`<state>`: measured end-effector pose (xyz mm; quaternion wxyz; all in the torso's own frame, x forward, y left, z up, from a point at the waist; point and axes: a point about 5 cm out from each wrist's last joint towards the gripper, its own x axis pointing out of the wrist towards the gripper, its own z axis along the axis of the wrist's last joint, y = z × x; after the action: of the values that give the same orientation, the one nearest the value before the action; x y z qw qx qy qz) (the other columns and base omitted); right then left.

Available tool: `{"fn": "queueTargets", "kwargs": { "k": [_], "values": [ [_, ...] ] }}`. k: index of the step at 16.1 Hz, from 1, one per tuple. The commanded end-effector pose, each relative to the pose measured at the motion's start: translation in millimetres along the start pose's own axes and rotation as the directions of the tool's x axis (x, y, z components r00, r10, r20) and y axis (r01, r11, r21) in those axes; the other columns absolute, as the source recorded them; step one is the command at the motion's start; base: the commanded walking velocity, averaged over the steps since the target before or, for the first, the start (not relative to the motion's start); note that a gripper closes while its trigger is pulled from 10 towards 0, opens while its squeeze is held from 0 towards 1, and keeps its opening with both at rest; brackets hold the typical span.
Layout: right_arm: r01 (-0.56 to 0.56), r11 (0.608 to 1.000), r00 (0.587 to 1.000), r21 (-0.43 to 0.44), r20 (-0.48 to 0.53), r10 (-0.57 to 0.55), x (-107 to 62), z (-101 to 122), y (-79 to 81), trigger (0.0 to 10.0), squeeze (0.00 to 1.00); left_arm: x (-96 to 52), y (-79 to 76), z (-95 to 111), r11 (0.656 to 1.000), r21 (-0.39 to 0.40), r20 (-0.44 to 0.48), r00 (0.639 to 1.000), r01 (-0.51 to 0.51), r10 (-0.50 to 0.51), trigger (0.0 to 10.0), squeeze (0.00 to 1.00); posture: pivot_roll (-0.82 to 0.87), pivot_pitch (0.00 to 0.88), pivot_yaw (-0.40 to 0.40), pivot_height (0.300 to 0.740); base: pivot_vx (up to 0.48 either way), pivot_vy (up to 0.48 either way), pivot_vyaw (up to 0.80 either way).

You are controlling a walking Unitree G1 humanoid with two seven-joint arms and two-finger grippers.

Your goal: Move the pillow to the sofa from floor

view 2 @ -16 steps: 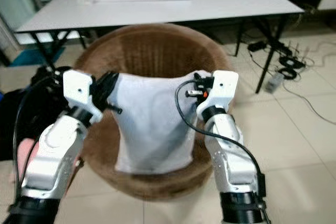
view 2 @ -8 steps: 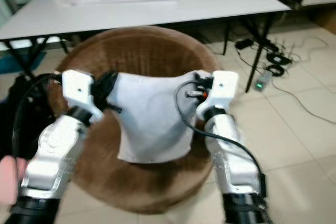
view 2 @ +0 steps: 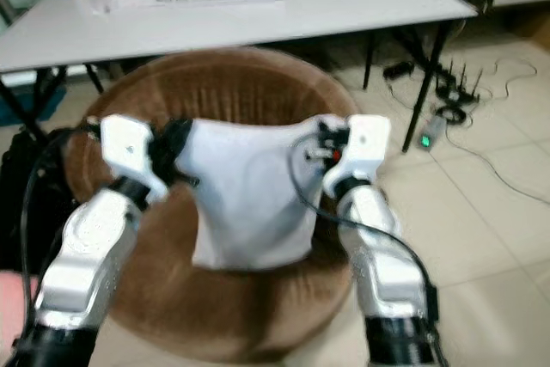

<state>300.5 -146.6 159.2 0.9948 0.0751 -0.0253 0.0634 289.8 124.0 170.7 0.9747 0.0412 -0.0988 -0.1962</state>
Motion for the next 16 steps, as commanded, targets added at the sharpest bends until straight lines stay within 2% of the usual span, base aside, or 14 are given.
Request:
{"fn": "queueTargets", "kwargs": {
  "k": [1,2,4,5,6,8,9,12,14,15,16],
  "values": [
    [-0.014,1.000,0.999,-0.006,0.034,0.014,1.4,9.8,1.7,10.0,0.00,-6.2,14.2,0.1,0.998,0.055,-0.013,1.000,-0.025,0.026,10.0,0.00,0.01,0.000,0.078,0.740,0.000,0.000,0.00],
    [-0.059,0.998,0.997,-0.026,0.040,0.060,1.8,12.9,5.0,10.0,0.00,-6.8,20.9,0.5,0.997,0.079,-0.018,0.999,-0.027,0.028,10.0,0.00,0.01,0.000,0.075,0.740,0.000,0.000,0.00],
    [-0.119,0.993,0.992,-0.009,0.048,0.119,1.9,19.3,10.2,10.0,0.00,-6.6,35.8,2.6,0.993,0.114,-0.027,0.999,-0.023,0.026,10.0,0.00,0.01,0.000,0.072,0.740,0.000,0.000,0.00],
    [-0.131,0.991,0.990,-0.010,0.048,0.131,2.1,20.6,10.8,10.0,0.00,-6.3,38.4,2.8,0.992,0.124,-0.033,0.999,-0.013,0.017,10.0,0.00,0.01,0.000,0.068,0.740,0.000,0.000,0.00],
    [-0.159,0.987,0.986,-0.007,0.043,0.159,2.2,22.6,12.4,10.0,0.00,-6.3,43.2,1.9,0.989,0.147,-0.058,0.998,0.024,-0.016,10.0,0.00,0.01,0.000,0.061,0.740,0.000,0.000,0.00],
    [-0.267,0.961,0.964,-0.069,-0.031,0.266,1.0,23.1,19.9,10.0,0.00,-6.9,58.8,3.5,0.976,0.174,-0.111,0.988,0.128,-0.110,10.0,0.00,0.01,0.000,0.050,0.740,0.000,0.000,0.00],
    [-0.280,0.957,0.960,-0.076,-0.043,0.277,1.1,24.1,21.9,10.0,0.00,-6.0,62.5,4.6,0.973,0.180,-0.122,0.985,0.144,-0.123,10.0,0.00,0.00,0.000,0.048,0.740,0.000,0.000,0.00],
    [-0.291,0.954,0.956,-0.076,-0.062,0.287,4.3,28.9,26.4,10.0,0.00,-1.1,69.2,5.5,0.960,0.219,-0.142,0.979,0.176,-0.148,10.0,0.00,0.00,0.000,0.045,0.740,0.000,0.000,0.00],
    [-0.283,0.954,0.951,-0.101,-0.156,0.266,8.4,16.9,27.3,10.0,0.00,6.1,69.0,1.3,0.953,0.215,-0.162,0.970,0.214,-0.181,10.0,0.00,0.00,0.000,0.043,0.740,0.000,0.000,0.00],
    [-0.225,0.961,0.943,-0.161,-0.285,0.173,16.3,-5.4,22.5,10.0,0.00,13.5,69.7,-13.8,0.942,0.202,-0.216,0.951,0.267,-0.223,10.0,0.00,-0.01,0.000,0.039,0.740,0.000,0.000,0.00],
    [-0.203,0.969,0.937,-0.139,-0.316,0.151,19.5,-14.2,21.2,10.0,0.00,18.3,72.3,-21.7,0.942,0.201,-0.240,0.946,0.268,-0.217,10.0,0.00,-0.02,0.000,0.038,0.740,0.000,0.000,0.00]
  ]
}}
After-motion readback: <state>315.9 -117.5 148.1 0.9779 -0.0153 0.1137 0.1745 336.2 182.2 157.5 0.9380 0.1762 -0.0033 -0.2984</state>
